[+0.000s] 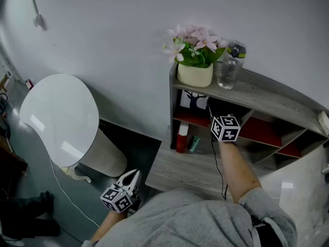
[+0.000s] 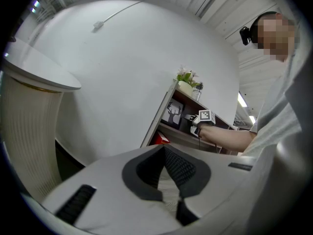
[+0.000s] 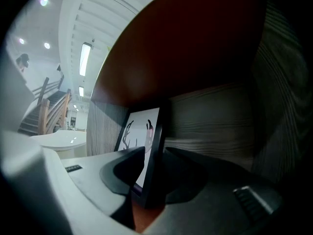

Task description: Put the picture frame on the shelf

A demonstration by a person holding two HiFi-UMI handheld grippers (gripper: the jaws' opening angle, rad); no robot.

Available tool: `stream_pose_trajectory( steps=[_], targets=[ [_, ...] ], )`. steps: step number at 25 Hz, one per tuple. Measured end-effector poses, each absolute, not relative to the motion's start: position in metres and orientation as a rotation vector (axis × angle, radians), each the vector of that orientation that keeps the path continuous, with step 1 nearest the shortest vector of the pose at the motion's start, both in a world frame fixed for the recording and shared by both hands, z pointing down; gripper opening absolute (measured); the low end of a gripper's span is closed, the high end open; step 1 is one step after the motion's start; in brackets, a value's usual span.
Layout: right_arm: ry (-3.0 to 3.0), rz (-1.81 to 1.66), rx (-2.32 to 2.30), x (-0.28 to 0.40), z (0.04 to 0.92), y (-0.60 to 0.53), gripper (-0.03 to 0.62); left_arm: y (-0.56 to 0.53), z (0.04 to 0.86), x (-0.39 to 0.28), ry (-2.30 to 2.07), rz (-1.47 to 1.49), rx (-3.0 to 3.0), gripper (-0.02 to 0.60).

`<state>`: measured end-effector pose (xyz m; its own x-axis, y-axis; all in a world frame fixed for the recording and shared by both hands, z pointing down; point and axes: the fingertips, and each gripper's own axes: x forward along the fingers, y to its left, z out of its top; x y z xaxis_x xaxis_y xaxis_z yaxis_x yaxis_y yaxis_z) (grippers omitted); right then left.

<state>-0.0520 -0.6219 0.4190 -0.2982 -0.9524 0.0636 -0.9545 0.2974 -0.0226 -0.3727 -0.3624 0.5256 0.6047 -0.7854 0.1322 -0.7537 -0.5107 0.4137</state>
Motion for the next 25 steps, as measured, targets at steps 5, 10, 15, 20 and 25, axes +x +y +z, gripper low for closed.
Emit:
stream_pose_trajectory(
  steps=[5, 10, 15, 20, 25],
  targets=[
    [-2.498, 0.101, 1.836, -0.048, 0.416, -0.605, 0.147, -0.367, 0.520, -0.370, -1.212, -0.104, 2.428, 0.009],
    [-2.499, 0.118, 1.836, -0.042, 0.413, -0.580, 0.147, -0.372, 0.515, -0.360, -1.165, -0.105, 2.466, 0.009],
    [-2.528, 0.160, 1.804, -0.041, 0.411, -0.551, 0.147, -0.377, 0.508, -0.347, -1.102, -0.093, 2.515, 0.009],
    [-2.579, 0.222, 1.750, -0.040, 0.414, -0.519, 0.147, -0.383, 0.501, -0.331, -1.019, -0.092, 2.572, 0.009],
    [-2.632, 0.257, 1.695, -0.031, 0.416, -0.485, 0.146, -0.385, 0.496, -0.302, -0.914, -0.113, 2.613, 0.009]
  ],
)
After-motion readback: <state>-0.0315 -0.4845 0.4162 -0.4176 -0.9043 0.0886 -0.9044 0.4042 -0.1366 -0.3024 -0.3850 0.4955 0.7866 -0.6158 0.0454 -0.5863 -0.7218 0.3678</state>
